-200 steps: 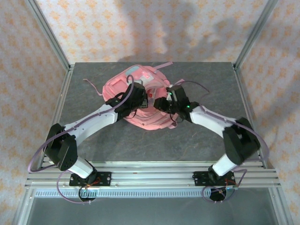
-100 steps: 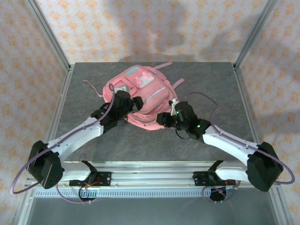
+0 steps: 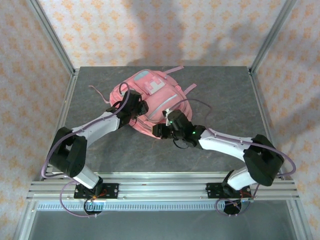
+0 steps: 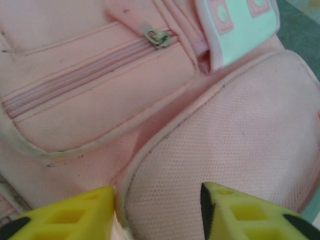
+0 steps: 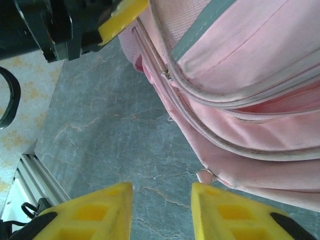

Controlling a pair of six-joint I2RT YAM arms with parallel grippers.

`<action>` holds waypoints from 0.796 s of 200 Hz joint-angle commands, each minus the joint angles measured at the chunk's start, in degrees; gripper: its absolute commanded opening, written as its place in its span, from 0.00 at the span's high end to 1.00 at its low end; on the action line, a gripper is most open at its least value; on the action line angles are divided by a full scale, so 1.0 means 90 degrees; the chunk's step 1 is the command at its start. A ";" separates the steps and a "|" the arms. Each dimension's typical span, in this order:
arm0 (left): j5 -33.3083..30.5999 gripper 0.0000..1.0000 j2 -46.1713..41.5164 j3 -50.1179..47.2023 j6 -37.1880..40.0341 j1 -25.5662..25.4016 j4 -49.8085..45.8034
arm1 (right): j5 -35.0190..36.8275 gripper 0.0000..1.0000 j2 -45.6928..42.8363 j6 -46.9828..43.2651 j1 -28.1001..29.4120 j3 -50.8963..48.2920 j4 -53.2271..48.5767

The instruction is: Pack the student bag

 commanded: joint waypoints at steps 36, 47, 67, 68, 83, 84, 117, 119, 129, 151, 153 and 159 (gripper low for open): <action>0.0223 1.00 0.0376 0.0242 0.0178 0.0075 0.0147 | 0.0144 0.65 0.0392 0.0238 0.0032 0.0188 0.0414; 0.0267 1.00 0.0397 0.0246 0.0166 0.0075 0.0162 | 0.0163 0.65 0.0504 0.0278 0.0037 0.0250 0.0426; 0.0378 1.00 0.0350 0.0196 0.0075 0.0075 0.0244 | 0.0390 0.64 0.0730 0.0354 0.0079 0.0435 0.0384; 0.0387 1.00 0.0351 0.0199 0.0067 0.0075 0.0253 | 0.0420 0.64 0.0736 0.0356 0.0080 0.0450 0.0374; 0.0559 1.00 0.0296 0.0119 -0.0051 0.0067 0.0373 | 0.0810 0.60 0.0923 0.0409 0.0081 0.0700 0.0196; 0.0571 1.00 0.0295 0.0111 -0.0060 0.0066 0.0380 | 0.0840 0.60 0.0935 0.0418 0.0086 0.0719 0.0173; 0.0971 1.00 0.0166 0.0001 -0.0307 -0.0065 0.0620 | 0.1663 0.57 0.1436 0.0676 0.0099 0.1301 -0.0214; 0.0972 1.00 0.0162 0.0000 -0.0319 -0.0070 0.0622 | 0.1742 0.57 0.1477 0.0706 0.0093 0.1335 -0.0244; 0.0995 1.00 0.0123 0.0006 -0.0365 -0.0131 0.0646 | 0.2033 0.56 0.1655 0.0827 0.0097 0.1528 -0.0402; 0.1079 1.00 0.0103 0.0005 -0.0477 -0.0273 0.0717 | 0.2916 0.55 0.2003 0.1108 0.0109 0.1900 -0.0711; 0.1080 1.00 0.0109 0.0008 -0.0479 -0.0283 0.0714 | 0.2978 0.55 0.2048 0.1132 0.0110 0.1927 -0.0724; 0.1078 1.00 0.0132 0.0042 -0.0479 -0.0318 0.0697 | 0.3162 0.55 0.2139 0.1191 0.0111 0.2017 -0.0795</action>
